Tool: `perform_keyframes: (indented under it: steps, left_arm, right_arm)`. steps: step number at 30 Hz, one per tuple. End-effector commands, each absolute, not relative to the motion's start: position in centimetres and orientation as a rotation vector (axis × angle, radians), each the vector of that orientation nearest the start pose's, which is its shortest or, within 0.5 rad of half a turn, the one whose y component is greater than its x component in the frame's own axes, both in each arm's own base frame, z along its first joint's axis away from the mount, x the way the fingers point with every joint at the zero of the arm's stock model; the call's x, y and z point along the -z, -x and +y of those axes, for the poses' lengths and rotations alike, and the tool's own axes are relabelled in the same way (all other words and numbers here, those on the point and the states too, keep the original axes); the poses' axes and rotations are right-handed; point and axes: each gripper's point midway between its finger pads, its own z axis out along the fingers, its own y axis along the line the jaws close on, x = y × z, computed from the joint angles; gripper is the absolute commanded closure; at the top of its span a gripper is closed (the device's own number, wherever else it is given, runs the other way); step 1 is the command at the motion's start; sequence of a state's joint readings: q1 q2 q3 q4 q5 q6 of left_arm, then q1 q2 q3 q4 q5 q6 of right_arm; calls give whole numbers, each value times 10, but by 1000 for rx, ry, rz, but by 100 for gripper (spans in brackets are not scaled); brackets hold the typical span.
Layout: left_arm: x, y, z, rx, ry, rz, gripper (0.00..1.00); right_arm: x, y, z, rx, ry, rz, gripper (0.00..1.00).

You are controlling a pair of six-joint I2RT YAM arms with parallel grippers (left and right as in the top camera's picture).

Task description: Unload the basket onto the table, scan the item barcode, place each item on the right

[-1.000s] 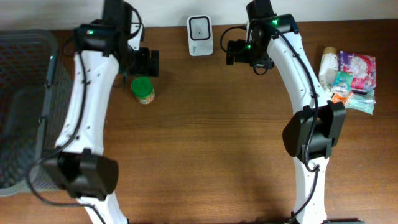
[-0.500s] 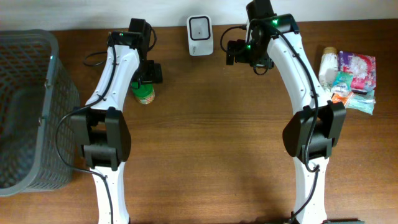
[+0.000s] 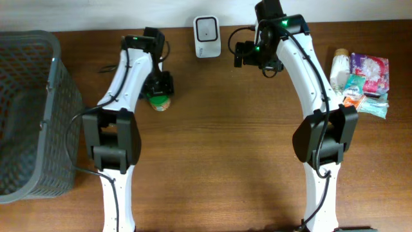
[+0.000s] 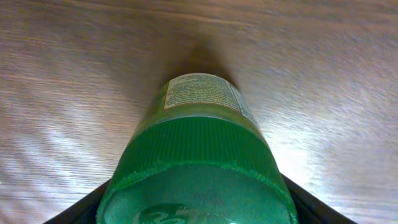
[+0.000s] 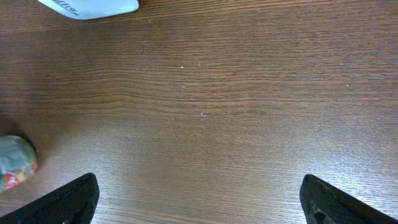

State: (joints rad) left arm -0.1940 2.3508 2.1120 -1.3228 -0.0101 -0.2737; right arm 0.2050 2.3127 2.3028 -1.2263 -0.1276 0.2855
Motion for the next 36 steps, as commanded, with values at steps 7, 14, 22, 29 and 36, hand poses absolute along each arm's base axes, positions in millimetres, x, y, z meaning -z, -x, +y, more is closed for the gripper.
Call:
perform_keyframes:
  steps: [7, 14, 22, 29, 36]
  left_arm:
    - [-63, -414, -224, 229, -211, 3136, 18]
    - [-172, -438, -218, 286, -200, 2952, 1]
    - [-234, -476, -62, -63, 195, 2773, 1]
    - [-192, -475, -11, -271, 307, 2864, 1]
    - [-180, -472, 10, -292, 366, 2896, 1]
  right_arm:
    - [-132, -510, 124, -274, -99, 2835, 1]
    - [-132, -510, 124, -274, -99, 2835, 1]
    - [-132, -510, 124, -274, -99, 2835, 1]
    - [-132, -510, 124, -274, -99, 2835, 1]
    - [-132, -510, 124, -274, -99, 2835, 2]
